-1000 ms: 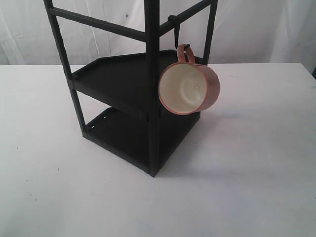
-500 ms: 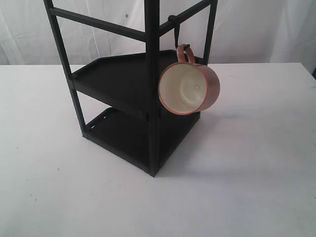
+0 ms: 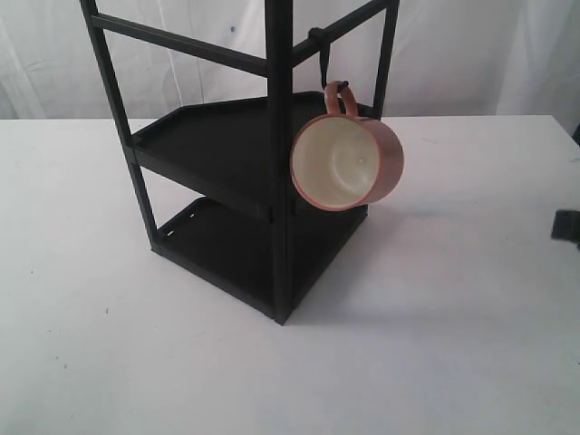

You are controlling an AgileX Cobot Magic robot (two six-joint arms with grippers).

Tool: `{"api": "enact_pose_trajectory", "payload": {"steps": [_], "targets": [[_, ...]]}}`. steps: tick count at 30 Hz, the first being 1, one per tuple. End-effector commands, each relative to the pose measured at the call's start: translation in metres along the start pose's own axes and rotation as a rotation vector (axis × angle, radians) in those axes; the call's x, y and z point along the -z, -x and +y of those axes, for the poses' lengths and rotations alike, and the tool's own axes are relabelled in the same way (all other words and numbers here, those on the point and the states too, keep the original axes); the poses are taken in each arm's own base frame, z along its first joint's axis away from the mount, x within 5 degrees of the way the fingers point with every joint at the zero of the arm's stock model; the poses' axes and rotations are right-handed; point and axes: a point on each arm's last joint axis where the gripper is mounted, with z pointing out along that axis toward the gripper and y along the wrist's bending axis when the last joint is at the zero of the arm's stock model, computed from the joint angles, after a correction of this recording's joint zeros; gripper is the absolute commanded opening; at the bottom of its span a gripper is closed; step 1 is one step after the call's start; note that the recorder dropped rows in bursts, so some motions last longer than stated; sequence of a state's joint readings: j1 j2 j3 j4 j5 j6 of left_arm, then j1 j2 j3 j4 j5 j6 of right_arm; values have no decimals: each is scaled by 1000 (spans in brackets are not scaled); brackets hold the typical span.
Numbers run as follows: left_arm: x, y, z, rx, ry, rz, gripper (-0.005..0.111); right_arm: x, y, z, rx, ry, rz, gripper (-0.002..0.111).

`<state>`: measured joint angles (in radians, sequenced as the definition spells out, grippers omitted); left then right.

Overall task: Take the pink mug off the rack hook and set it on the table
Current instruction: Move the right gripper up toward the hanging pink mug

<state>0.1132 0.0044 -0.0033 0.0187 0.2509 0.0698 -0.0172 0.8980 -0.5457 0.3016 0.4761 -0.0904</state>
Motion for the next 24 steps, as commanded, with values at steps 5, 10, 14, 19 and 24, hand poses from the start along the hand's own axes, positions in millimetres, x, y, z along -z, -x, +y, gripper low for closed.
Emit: {"api": "enact_pose_trajectory", "payload": {"steps": [5,10,14,19,24], "targets": [[0,-1,0,2,1,5,0,-18,6,8,83,30,207,0],[0,-1,0,2,1,5,0,-16,-1,29,237,101,251,0],[0,-1,0,2,1,5,0,-15,-9,40,341,108,294,0],[0,-1,0,2,1,5,0,-9,-27,55,422,159,425,0],[0,-1,0,2,1,5,0,1,-45,66,486,192,575,0]]}}
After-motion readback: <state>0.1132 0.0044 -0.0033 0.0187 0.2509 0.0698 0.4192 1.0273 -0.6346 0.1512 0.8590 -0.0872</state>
